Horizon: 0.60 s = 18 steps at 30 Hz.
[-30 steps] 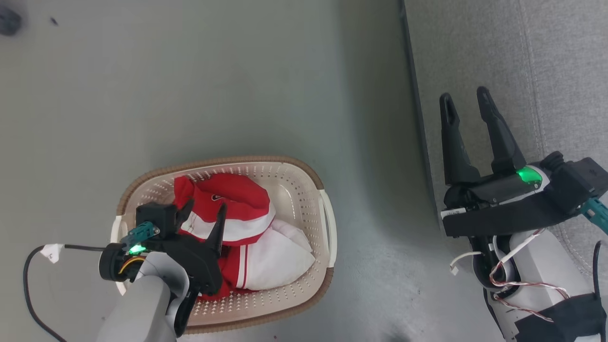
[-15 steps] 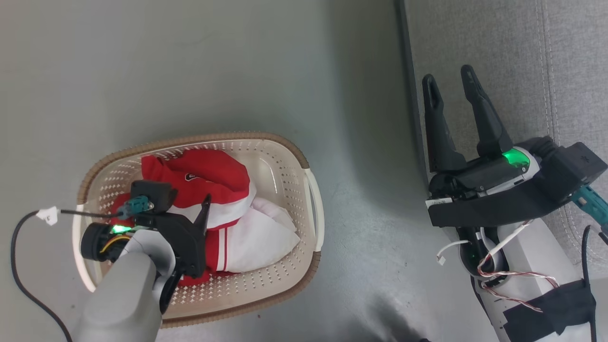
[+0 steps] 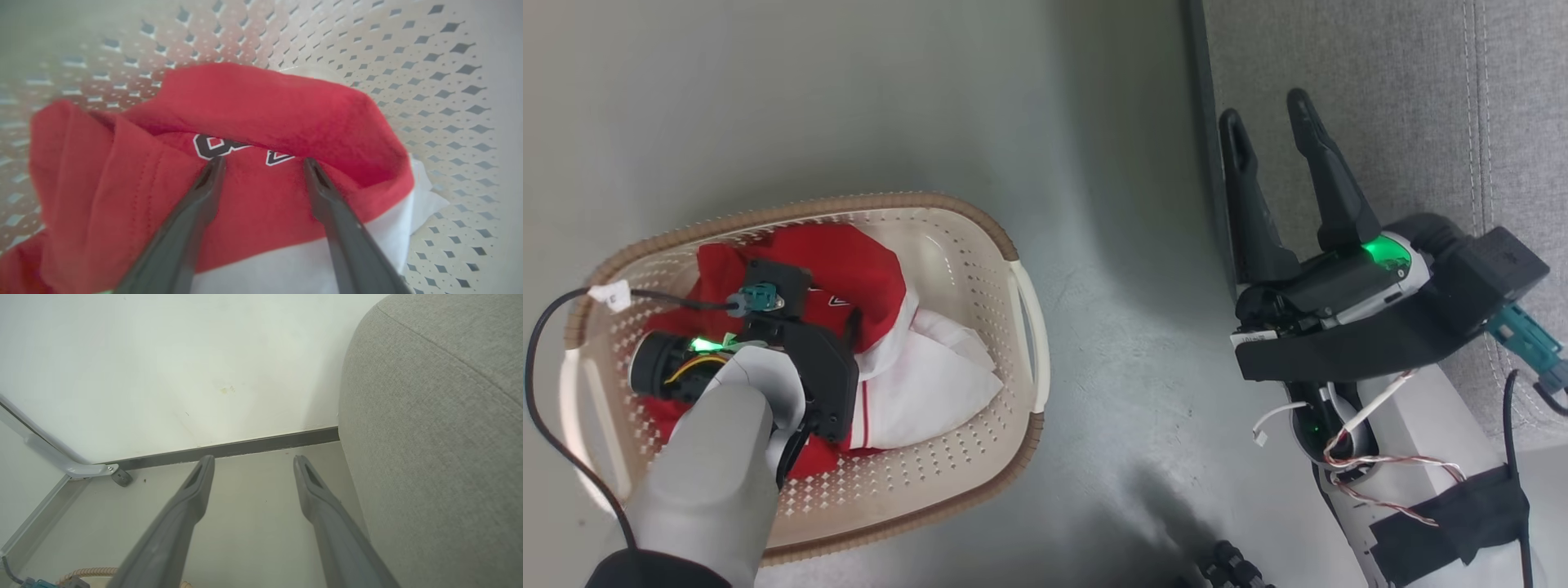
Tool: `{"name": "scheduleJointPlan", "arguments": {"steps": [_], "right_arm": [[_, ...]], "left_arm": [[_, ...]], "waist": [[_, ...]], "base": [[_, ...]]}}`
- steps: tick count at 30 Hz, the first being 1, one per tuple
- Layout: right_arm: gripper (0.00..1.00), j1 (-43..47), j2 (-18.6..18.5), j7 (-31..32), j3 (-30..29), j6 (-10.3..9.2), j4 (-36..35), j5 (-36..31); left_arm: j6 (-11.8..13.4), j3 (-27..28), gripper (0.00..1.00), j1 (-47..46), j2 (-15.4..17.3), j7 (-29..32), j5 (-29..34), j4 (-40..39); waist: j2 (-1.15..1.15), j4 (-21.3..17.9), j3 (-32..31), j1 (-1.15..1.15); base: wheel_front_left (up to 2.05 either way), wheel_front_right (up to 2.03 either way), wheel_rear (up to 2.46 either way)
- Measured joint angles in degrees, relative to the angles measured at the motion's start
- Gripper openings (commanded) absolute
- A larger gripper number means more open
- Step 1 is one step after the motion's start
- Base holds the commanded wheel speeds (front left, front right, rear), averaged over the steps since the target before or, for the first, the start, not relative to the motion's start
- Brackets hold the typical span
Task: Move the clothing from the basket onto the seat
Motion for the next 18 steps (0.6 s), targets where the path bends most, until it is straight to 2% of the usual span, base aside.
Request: {"name": "scheduleJointPlan", "arguments": {"steps": [7, 13, 14, 15, 16, 17, 18], "right_arm": [[1.00, -0.92, 0.48, 0.00, 0.46, 0.15, 0.62, -0.01], [1.00, -0.96, 0.67, 0.00, 0.47, 0.15, 1.03, -0.01], [1.00, -0.99, 0.70, 0.00, 0.46, 0.16, 1.11, -0.01], [1.00, -1.04, 0.73, 0.01, 0.44, 0.16, 1.18, -0.01], [1.00, -1.15, 0.74, 0.00, 0.43, 0.16, 1.23, -0.01], [1.00, -1.29, 0.75, 0.00, 0.40, 0.16, 1.27, -0.02], [1.00, -1.49, 0.76, 0.00, 0.35, 0.16, 1.34, -0.02]], "left_arm": [[0.18, -1.77, 1.00, -1.66, -0.19, 3.75, 2.02, 4.87], [2.09, -2.10, 1.00, -2.89, -0.11, 7.06, 2.50, 8.24], [2.16, -2.05, 0.95, -3.04, -0.10, 7.15, 2.50, 8.48], [2.38, -2.03, 0.70, -3.14, -0.13, 7.19, 2.50, 8.58], [2.55, -2.02, 0.60, -3.18, -0.18, 7.23, 2.50, 8.69], [2.54, -1.93, 0.04, -3.19, -0.20, 7.44, 2.47, 8.81], [2.53, -1.88, 0.00, -3.20, -0.22, 7.44, 2.47, 8.94]], "waist": [[0.00, -1.82, 1.95, 0.00], [0.00, -2.28, 2.19, 0.00], [-0.01, -2.30, 2.19, 0.00], [-0.01, -2.32, 2.20, 0.00], [-0.01, -2.33, 2.20, 0.00], [-0.01, -2.33, 2.19, 0.00], [-0.01, -2.32, 2.19, 0.00]], "base": [[0.00, 0.00, 0.00], [0.00, 0.00, 0.00], [0.00, 0.00, 0.00], [0.00, 0.00, 0.00], [0.00, 0.00, 0.00], [0.00, 0.00, 0.00], [0.00, 0.00, 0.00]]}}
